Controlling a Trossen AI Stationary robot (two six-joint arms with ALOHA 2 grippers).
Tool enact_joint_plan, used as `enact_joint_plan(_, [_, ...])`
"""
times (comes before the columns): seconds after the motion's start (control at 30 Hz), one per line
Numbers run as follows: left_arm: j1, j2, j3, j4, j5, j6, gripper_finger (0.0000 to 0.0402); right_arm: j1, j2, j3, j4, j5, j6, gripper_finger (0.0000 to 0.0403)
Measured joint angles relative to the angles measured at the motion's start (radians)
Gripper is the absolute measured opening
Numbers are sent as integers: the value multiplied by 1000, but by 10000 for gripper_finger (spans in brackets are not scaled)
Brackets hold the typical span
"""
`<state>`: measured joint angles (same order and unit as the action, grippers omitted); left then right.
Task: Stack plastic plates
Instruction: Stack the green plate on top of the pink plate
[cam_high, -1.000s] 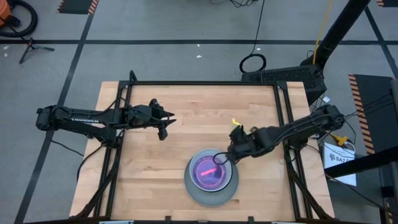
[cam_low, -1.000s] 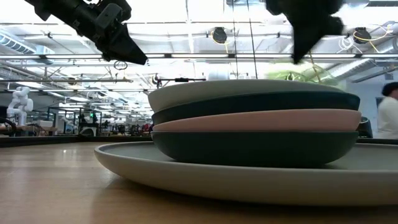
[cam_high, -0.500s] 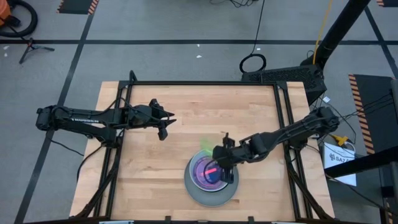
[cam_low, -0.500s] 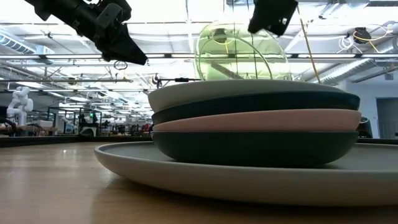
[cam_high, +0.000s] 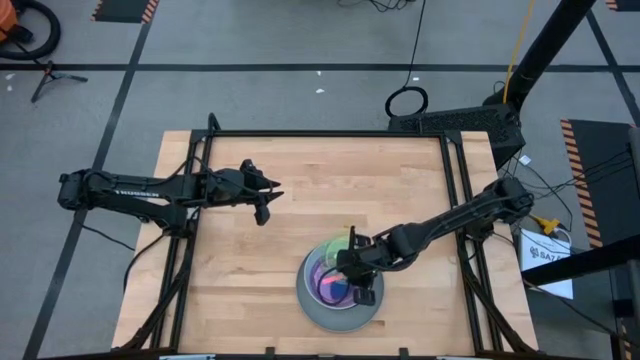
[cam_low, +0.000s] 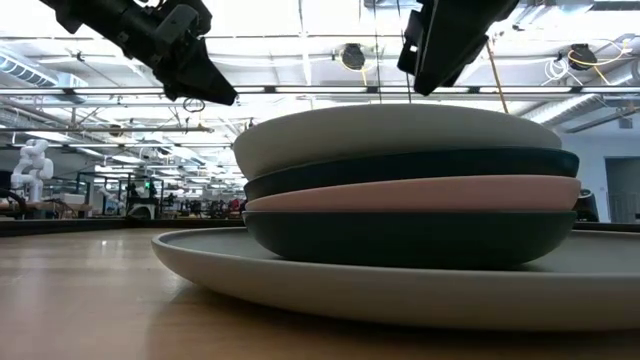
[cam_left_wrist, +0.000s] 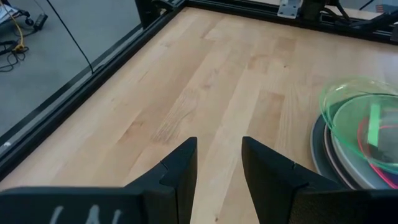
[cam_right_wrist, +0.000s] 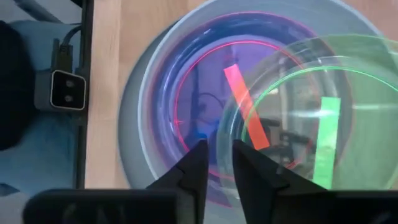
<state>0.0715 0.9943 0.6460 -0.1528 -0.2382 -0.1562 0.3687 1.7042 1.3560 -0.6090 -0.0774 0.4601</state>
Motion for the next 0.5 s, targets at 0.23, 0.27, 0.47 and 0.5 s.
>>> enact_joint_plan(0.23, [-10,0,0,-20,0,-41,132,-5,0,0,-21,1,-141,101])
enact_joint_plan(0.27, [-17,0,0,-25,-1,-49,132,-9,0,0,-31,9,-172,103])
enact_joint_plan(0.47, [-73,0,0,-49,0,-104,132,-54,-74,0,-207,155,-249,100])
enact_joint_plan(0.5, [-83,0,0,-48,-1,-114,132,-61,-94,0,-236,191,-257,98])
